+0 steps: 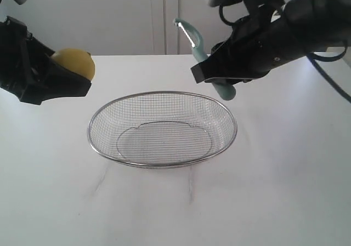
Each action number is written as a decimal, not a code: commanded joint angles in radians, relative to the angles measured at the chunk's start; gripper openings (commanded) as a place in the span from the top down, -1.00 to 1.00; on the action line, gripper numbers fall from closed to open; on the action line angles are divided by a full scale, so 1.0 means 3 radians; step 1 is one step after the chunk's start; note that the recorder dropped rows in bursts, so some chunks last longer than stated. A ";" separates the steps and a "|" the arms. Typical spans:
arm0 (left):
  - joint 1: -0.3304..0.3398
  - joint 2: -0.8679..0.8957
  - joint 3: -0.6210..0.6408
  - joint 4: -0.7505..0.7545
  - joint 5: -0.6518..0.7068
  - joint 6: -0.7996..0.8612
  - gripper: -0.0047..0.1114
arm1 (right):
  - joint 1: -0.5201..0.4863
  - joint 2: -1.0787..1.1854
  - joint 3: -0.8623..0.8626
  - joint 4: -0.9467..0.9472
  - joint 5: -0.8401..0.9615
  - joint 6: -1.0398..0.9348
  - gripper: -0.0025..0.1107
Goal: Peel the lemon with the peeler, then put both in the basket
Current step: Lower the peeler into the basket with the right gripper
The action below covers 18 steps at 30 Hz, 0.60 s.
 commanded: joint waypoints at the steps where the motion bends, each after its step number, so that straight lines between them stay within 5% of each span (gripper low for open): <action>1: -0.0015 -0.0050 -0.0004 -0.0097 0.0035 -0.0025 0.92 | -0.0012 0.0208 -0.0036 -0.0095 -0.0153 0.0250 0.96; 18: -0.0015 -0.0050 -0.0004 -0.0160 0.0021 -0.0025 0.92 | -0.0012 0.0811 -0.0436 -0.0686 -0.0062 0.0846 0.96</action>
